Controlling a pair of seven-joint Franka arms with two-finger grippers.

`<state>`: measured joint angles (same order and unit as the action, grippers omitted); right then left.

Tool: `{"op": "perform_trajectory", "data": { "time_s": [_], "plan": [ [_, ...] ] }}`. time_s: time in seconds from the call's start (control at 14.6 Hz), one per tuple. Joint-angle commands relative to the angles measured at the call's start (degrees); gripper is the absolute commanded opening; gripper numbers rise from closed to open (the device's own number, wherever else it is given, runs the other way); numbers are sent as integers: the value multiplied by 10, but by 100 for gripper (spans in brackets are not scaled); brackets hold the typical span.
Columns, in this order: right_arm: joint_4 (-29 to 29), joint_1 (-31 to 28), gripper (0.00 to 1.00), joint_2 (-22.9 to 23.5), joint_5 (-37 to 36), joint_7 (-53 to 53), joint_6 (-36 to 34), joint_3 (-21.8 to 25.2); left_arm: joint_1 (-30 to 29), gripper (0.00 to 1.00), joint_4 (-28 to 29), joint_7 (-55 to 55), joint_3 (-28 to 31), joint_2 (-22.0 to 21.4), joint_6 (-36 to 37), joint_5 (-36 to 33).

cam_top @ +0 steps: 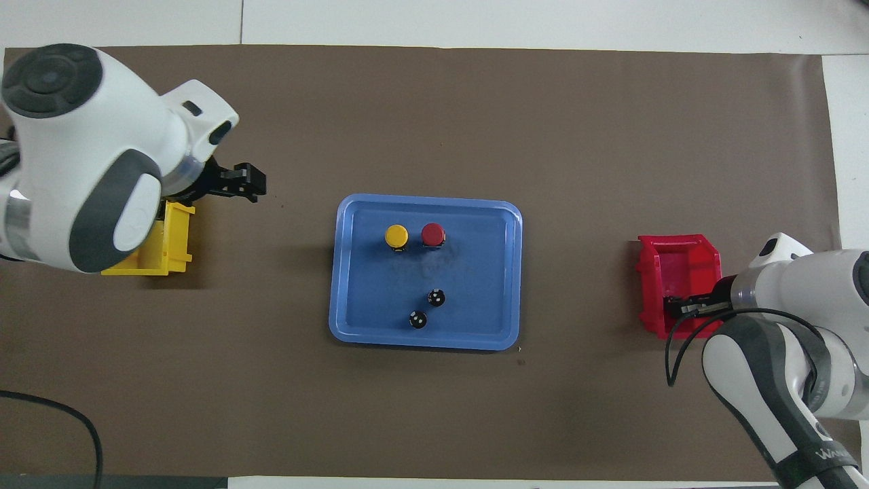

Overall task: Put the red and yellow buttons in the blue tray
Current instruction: 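Grasp the second yellow button with the left gripper while the right gripper lifts its button, then carry the second red button to the tray and release it with the right gripper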

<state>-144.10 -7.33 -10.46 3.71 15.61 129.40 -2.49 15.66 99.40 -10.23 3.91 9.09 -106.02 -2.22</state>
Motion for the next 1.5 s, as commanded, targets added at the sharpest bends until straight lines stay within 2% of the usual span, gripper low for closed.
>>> {"op": "perform_trajectory", "data": {
  "time_s": [0.0,0.07,0.14,0.41,0.48,0.61,0.75,0.89,1.02,1.16,1.43],
  "plan": [
    [-14,-17,23,-14,8,21,2,-8,-83,100,23,105,-9,-4,-43,-3],
    [-11,-17,18,-14,8,21,-5,-8,-102,100,32,129,-9,-5,-65,-2],
    [6,-18,18,-10,7,21,-26,-8,-116,100,46,142,-10,-7,-82,0],
    [246,-8,19,79,4,-27,-226,-13,-142,99,81,172,-9,-6,-146,55],
    [305,11,19,102,8,-63,-262,-16,-147,96,90,172,-9,-5,-157,55],
    [414,84,19,149,9,-155,-308,-17,-150,84,97,173,-9,0,-168,55],
    [483,158,19,182,22,-273,-298,-19,-150,78,109,173,-8,1,-177,55],
    [514,212,19,218,36,-369,-253,-19,-150,77,132,173,-9,0,-194,55],
    [511,247,21,257,37,-399,-180,-19,-148,77,160,172,-9,1,-233,55],
    [509,277,23,298,29,-428,-136,-19,-148,77,168,173,-9,6,-249,56],
    [481,294,26,314,28,-439,-122,-18,-148,69,168,172,-9,14,-252,57]
  ]
}}
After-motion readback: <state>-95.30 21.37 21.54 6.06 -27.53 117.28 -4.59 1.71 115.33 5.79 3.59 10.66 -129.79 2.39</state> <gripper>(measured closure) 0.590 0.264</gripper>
